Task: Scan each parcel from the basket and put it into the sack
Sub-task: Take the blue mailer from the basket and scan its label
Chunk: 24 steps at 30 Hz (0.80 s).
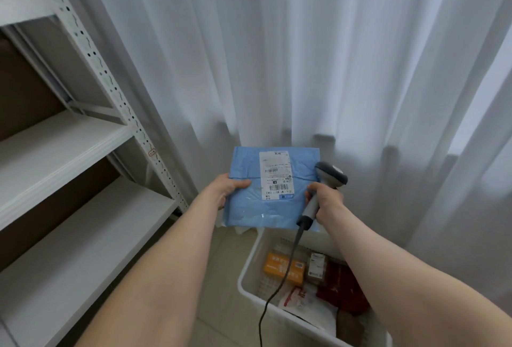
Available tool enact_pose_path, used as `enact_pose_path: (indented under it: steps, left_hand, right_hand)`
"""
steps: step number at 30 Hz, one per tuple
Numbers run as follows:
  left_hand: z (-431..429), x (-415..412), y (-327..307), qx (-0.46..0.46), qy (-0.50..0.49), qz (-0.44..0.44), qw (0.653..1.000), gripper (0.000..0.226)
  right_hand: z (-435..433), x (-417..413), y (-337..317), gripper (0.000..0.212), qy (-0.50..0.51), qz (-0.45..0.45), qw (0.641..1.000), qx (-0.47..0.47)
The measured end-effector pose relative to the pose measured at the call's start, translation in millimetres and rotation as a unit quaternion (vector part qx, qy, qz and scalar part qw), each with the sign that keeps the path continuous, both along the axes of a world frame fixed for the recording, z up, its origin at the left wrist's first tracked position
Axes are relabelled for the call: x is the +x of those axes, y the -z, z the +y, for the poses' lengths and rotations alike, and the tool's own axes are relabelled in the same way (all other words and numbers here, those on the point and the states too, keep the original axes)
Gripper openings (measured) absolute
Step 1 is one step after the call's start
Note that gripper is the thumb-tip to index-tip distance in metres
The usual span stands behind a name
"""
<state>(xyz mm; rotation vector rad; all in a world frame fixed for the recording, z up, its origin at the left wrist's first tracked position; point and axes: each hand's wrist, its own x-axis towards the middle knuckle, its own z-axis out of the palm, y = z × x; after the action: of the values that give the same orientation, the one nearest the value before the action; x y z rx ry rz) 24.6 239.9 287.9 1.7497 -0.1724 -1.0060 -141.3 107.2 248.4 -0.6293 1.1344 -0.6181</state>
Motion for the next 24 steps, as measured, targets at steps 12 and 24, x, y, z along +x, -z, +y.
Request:
enact_pose_path:
  steps: [12, 24]
  left_hand:
    - [-5.2, 26.9, 21.7, 0.018, -0.128, -0.138, 0.982, 0.026]
    - [2.4, 24.0, 11.3, 0.012, -0.132, -0.146, 0.980, 0.021]
  right_hand:
    - [26.5, -5.1, -33.4, 0.009, -0.263, 0.009, 0.957, -0.119]
    - [45.7, -0.7, -51.8, 0.005, -0.294, 0.015, 0.945, -0.142]
